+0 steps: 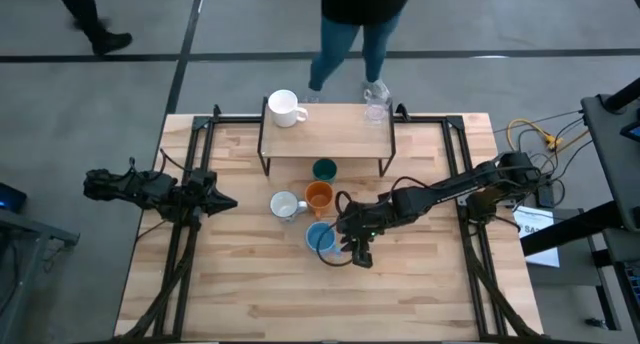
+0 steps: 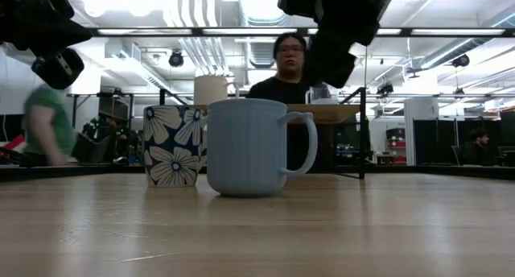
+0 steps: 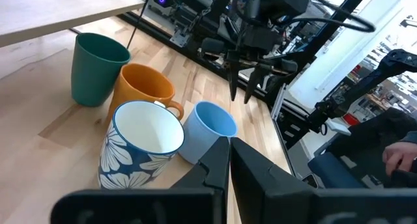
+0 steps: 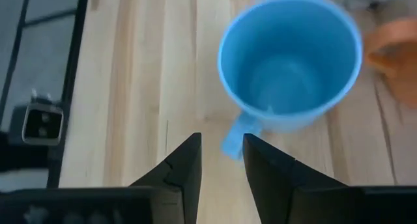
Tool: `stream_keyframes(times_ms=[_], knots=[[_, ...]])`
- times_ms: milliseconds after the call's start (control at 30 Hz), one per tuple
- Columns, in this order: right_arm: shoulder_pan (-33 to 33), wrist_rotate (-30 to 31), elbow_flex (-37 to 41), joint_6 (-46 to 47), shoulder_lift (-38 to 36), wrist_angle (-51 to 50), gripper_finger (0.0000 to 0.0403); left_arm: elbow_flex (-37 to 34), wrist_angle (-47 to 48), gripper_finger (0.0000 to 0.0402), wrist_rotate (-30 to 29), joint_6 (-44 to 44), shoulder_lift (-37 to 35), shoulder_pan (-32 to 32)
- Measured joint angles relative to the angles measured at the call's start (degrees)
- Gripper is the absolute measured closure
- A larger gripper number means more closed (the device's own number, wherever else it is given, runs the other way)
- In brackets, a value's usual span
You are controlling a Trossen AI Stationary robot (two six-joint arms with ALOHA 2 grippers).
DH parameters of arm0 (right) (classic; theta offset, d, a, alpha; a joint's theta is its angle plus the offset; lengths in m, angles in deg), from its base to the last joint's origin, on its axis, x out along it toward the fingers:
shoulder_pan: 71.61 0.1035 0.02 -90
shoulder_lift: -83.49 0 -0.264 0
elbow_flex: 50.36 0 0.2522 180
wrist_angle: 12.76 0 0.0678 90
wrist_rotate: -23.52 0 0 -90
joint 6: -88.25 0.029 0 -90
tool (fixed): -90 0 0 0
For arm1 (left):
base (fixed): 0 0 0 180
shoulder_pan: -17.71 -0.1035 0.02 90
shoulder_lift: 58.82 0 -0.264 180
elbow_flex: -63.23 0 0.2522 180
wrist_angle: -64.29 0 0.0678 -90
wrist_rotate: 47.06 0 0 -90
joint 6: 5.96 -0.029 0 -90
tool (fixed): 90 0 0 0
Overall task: Stack small to large cups/mugs on shelf
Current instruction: Put the blue mug on the shelf
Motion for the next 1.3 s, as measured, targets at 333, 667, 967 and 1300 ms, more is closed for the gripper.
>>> stream_keyframes(times_ms=[333,667,967,1300], knots=[[1.3,9.5,0.0,7.4,0.1,1.9,0.0296,0.0,0.0,0.0402,0.0,0.0,0.0,0.0],[3.8,12.9,1.9,12.4,0.1,2.6,0.0296,0.0,0.0,0.0402,0.0,0.0,0.0,0.0],[5.8,12.9,3.7,15.3,0.1,4.7,0.0296,0.0,0.0,0.0402,0.0,0.1,0.0,0.0],[5.8,15.4,4.9,16.7,0.1,7.1,0.0296,0.0,0.0,0.0402,0.0,0.2,0.0,0.0]])
